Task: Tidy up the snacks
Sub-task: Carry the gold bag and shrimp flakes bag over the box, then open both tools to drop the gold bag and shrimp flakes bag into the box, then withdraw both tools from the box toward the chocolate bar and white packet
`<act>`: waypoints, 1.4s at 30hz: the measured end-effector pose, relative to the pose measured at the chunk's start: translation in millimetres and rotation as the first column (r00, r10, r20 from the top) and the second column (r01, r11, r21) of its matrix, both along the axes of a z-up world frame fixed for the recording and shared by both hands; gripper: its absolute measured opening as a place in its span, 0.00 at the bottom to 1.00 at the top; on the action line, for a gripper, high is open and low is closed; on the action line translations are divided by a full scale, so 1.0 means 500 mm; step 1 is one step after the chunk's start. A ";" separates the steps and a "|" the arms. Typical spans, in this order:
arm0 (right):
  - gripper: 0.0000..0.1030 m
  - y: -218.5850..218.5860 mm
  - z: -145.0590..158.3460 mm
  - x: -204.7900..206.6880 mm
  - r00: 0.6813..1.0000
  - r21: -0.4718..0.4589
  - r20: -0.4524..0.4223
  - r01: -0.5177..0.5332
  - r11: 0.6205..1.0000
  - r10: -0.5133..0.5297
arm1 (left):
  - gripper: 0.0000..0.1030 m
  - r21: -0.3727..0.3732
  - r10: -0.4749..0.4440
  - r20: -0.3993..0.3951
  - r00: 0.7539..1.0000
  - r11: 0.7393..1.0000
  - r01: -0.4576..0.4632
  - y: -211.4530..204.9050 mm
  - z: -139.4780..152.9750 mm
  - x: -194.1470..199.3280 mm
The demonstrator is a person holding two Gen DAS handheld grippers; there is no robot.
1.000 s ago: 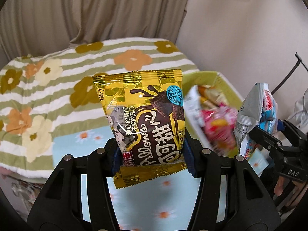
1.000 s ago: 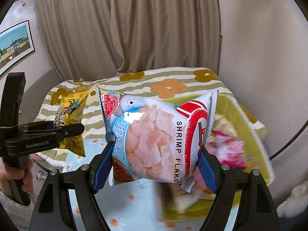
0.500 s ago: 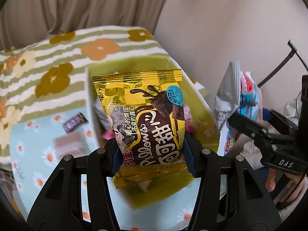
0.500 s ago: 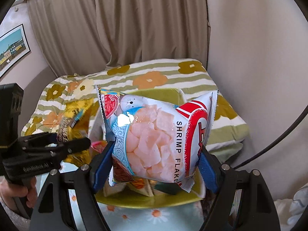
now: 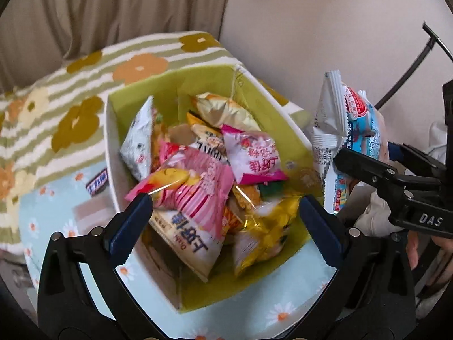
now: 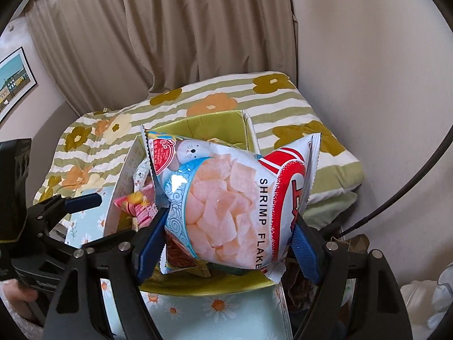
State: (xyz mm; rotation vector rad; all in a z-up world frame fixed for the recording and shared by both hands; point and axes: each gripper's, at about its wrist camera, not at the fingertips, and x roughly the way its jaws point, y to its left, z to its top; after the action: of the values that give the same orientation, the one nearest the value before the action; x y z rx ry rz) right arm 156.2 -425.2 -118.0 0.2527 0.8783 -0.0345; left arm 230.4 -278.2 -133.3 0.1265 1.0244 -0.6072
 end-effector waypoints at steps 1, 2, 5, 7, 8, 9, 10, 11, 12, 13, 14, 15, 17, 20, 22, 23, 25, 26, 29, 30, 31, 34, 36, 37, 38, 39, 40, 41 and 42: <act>0.74 0.001 -0.002 0.001 1.000 0.004 -0.002 -0.002 1.000 0.002 | 1.00 -0.005 0.005 -0.004 1.000 1.000 -0.005 0.011 -0.001 0.000; 0.74 0.003 -0.005 0.004 1.000 0.008 -0.006 -0.005 1.000 0.005 | 1.00 -0.011 0.011 -0.011 1.000 1.000 -0.011 0.021 -0.003 0.000; 0.75 0.006 -0.008 0.016 1.000 0.015 -0.013 -0.024 1.000 0.024 | 0.99 -0.015 0.034 -0.028 0.999 0.999 -0.034 0.049 -0.008 0.000; 0.75 0.010 -0.011 0.027 0.999 0.017 -0.016 -0.037 0.999 0.038 | 0.99 -0.011 0.046 -0.028 0.999 0.999 -0.046 0.060 -0.009 0.003; 0.77 0.017 -0.014 0.038 0.999 0.020 -0.024 -0.049 0.999 0.049 | 1.00 -0.009 0.050 -0.027 0.998 0.999 -0.050 0.064 -0.010 0.004; 0.79 0.023 -0.017 0.040 0.998 0.017 -0.028 -0.053 0.998 0.053 | 0.99 -0.008 0.054 -0.025 0.998 0.998 -0.054 0.070 -0.010 0.004; 0.80 0.032 -0.020 0.052 0.998 0.005 -0.036 -0.060 0.998 0.060 | 0.99 -0.008 0.058 -0.023 0.998 0.998 -0.059 0.073 -0.008 0.004; 0.82 0.039 -0.024 0.060 0.997 -0.001 -0.036 -0.071 0.997 0.071 | 0.99 -0.007 0.062 -0.022 0.998 0.998 -0.063 0.077 -0.008 0.005; 0.88 0.046 -0.029 0.066 0.996 -0.006 -0.031 -0.080 0.997 0.079 | 0.99 -0.005 0.065 -0.022 0.998 0.998 -0.065 0.077 -0.009 0.009; 0.92 0.047 -0.033 0.069 0.996 -0.010 -0.025 -0.083 0.997 0.082 | 0.99 0.000 0.070 -0.023 0.997 0.998 -0.070 0.083 -0.010 0.009; 0.96 0.052 -0.036 0.072 0.997 -0.016 -0.012 -0.083 0.996 0.083 | 0.99 0.003 0.073 -0.023 0.997 0.997 -0.073 0.087 -0.011 0.008; 0.99 0.052 -0.037 0.073 0.996 -0.014 -0.003 -0.086 0.996 0.086 | 0.99 0.006 0.077 -0.022 0.997 0.997 -0.077 0.091 -0.012 0.008; 0.99 0.054 -0.037 0.065 0.995 0.003 0.023 -0.099 0.995 0.099 | 1.00 0.014 0.086 -0.018 0.996 0.996 -0.086 0.102 -0.012 0.005; 0.99 0.051 -0.038 0.049 0.995 0.005 0.017 -0.099 0.995 0.099 | 0.99 0.022 0.108 -0.011 0.994 0.994 -0.108 0.123 -0.013 -0.003; 0.99 0.048 -0.040 0.043 0.994 0.022 0.007 -0.108 0.994 0.107 | 0.99 0.021 0.125 -0.011 0.992 0.992 -0.125 0.137 -0.011 -0.009; 0.99 0.048 -0.039 0.038 0.994 0.027 0.000 -0.109 0.994 0.109 | 0.99 0.020 0.131 -0.011 0.991 0.991 -0.131 0.140 -0.010 -0.011; 0.99 0.053 -0.034 0.034 0.994 0.027 -0.006 -0.111 0.993 0.111 | 0.99 0.018 0.150 -0.004 0.989 0.989 -0.150 0.154 -0.004 -0.018; 0.99 0.056 -0.028 0.032 0.993 0.028 -0.004 -0.118 0.993 0.118 | 1.00 0.020 0.158 0.003 0.987 0.987 -0.158 0.159 0.000 -0.021; 0.99 0.070 -0.012 0.029 0.990 0.014 0.013 -0.144 0.989 0.144 | 1.00 0.032 0.187 0.025 0.982 0.982 -0.187 0.175 0.016 -0.032; 0.99 0.075 -0.008 0.030 0.988 0.006 0.015 -0.151 0.989 0.151 | 1.00 0.036 0.196 0.029 0.980 0.980 -0.197 0.179 0.020 -0.033; 0.99 0.082 -0.005 0.030 0.987 0.002 0.017 -0.162 0.987 0.162 | 1.00 0.043 0.207 0.035 0.978 0.977 -0.208 0.185 0.025 -0.036; 0.99 0.098 0.005 0.031 0.981 0.007 0.035 -0.194 0.981 0.193 | 1.00 0.057 0.227 0.054 0.972 0.971 -0.230 0.203 0.036 -0.043; 0.99 0.117 0.013 0.032 0.976 0.014 0.049 -0.213 0.977 0.212 | 1.00 0.065 0.241 0.063 0.968 0.967 -0.245 0.223 0.040 -0.047; 0.99 0.126 0.017 0.034 0.974 0.016 0.054 -0.220 0.975 0.219 | 1.00 0.067 0.250 0.066 0.966 0.965 -0.254 0.237 0.042 -0.049; 0.99 0.135 0.019 0.035 0.973 0.018 0.058 -0.226 0.974 0.225 | 1.00 0.067 0.255 0.067 0.965 0.964 -0.259 0.244 0.042 -0.050; 0.99 0.149 0.023 0.036 0.970 0.019 0.063 -0.234 0.972 0.233 | 1.00 0.065 0.266 0.068 0.962 0.961 -0.270 0.263 0.043 -0.049; 0.99 0.159 0.025 0.037 0.969 0.018 0.067 -0.240 0.971 0.238 | 1.00 0.062 0.272 0.068 0.960 0.959 -0.276 0.273 0.043 -0.048; 0.99 0.175 0.027 0.039 0.967 0.014 0.072 -0.246 0.969 0.244 | 1.00 0.057 0.283 0.070 0.957 0.956 -0.287 0.294 0.043 -0.045; 0.99 0.192 0.029 0.042 0.965 0.008 0.076 -0.251 0.968 0.249 | 1.00 0.053 0.289 0.070 0.955 0.955 -0.293 0.309 0.044 -0.042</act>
State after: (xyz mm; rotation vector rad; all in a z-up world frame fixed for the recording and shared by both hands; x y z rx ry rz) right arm 177.2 -329.1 -103.7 0.1570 0.8309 0.2167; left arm 209.5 -123.7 -111.4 0.0471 0.9795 -0.3009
